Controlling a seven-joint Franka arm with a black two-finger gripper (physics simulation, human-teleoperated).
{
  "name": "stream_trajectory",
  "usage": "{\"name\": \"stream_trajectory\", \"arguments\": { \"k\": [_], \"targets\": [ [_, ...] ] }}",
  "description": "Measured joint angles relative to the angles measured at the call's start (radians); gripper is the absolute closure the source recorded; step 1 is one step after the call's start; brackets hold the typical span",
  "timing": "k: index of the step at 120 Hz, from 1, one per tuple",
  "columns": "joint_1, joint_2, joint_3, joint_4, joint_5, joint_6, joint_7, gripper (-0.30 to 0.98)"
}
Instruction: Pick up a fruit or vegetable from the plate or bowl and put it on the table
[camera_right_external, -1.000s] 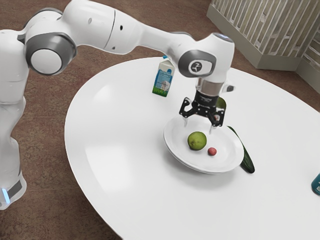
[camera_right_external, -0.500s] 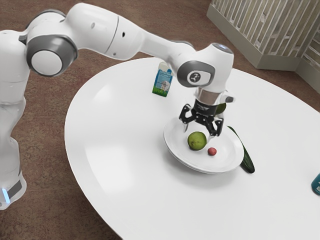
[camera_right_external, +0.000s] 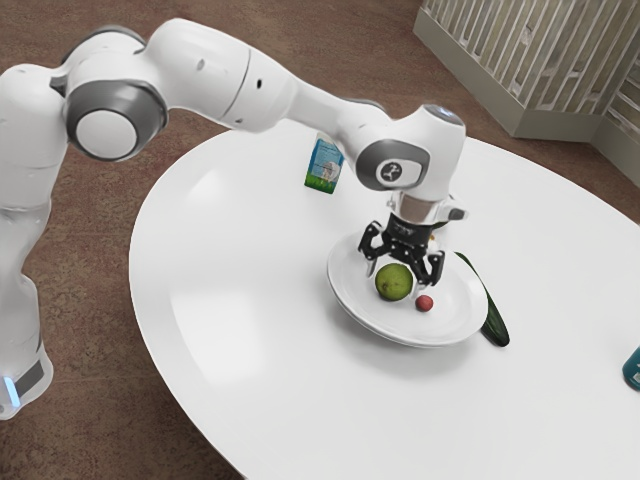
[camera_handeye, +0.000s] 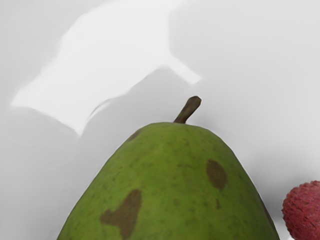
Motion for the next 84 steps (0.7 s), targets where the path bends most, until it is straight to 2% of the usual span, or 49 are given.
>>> {"name": "stream_trajectory", "arguments": {
  "k": [6,21,41,53,60,84],
  "targets": [
    [0.001,0.004,0.000,0.000,-0.002,0.002,0.003,0.01],
    [0.000,0.002,0.000,0.000,-0.005,0.006,-0.007,0.23],
    [-0.004,-0.017,0.000,0.000,0.000,0.007,-0.022,0.28],
    [-0.005,-0.112,0.006,-0.001,0.038,0.000,-0.035,0.28],
    [0.030,-0.175,0.012,-0.033,0.060,-0.010,-0.043,0.28],
    [0.204,-0.398,0.053,-0.319,0.097,-0.023,-0.070,0.28]
  ]
}}
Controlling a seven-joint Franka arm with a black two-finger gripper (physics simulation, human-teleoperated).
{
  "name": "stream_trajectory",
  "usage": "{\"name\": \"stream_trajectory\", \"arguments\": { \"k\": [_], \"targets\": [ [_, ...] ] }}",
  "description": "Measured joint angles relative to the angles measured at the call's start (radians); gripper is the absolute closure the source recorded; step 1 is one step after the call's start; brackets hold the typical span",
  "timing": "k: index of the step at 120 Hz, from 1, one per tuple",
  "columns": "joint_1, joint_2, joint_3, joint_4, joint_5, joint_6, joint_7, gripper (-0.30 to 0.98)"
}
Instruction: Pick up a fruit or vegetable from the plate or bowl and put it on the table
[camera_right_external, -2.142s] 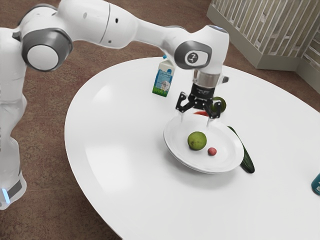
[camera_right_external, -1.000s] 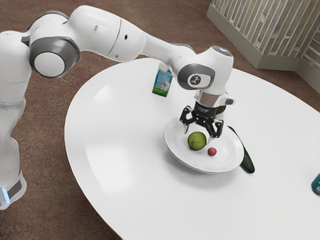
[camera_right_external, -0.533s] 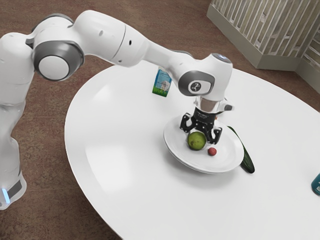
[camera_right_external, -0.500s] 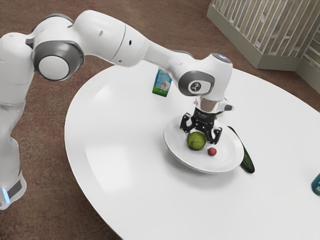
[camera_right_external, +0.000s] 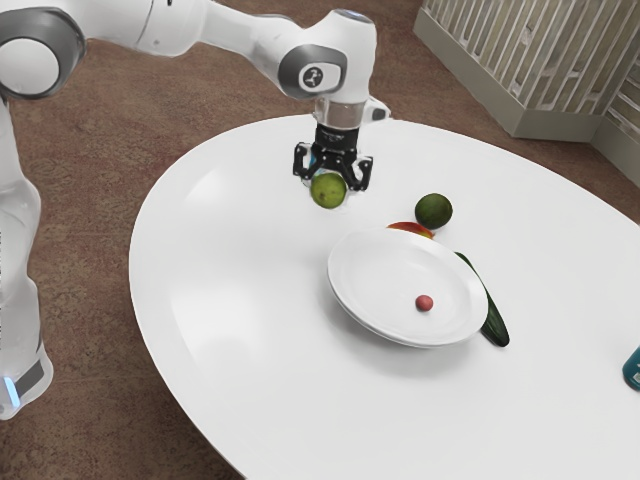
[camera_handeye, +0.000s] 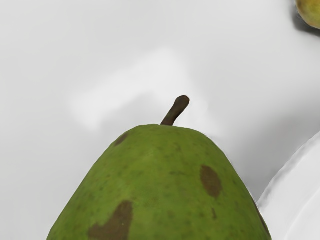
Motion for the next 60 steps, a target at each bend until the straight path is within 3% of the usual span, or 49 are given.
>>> {"name": "stream_trajectory", "arguments": {
  "k": [14,26,42,60],
  "targets": [
    [-0.022,-0.022,0.017,-0.034,0.006,-0.002,-0.015,0.28],
    [-0.039,-0.027,0.035,-0.038,0.004,-0.003,-0.025,0.14],
    [-0.042,-0.027,0.075,-0.036,0.000,-0.003,-0.040,0.05],
    [-0.131,-0.068,0.012,0.100,-0.015,-0.111,-0.230,0.02]
  ]
}}
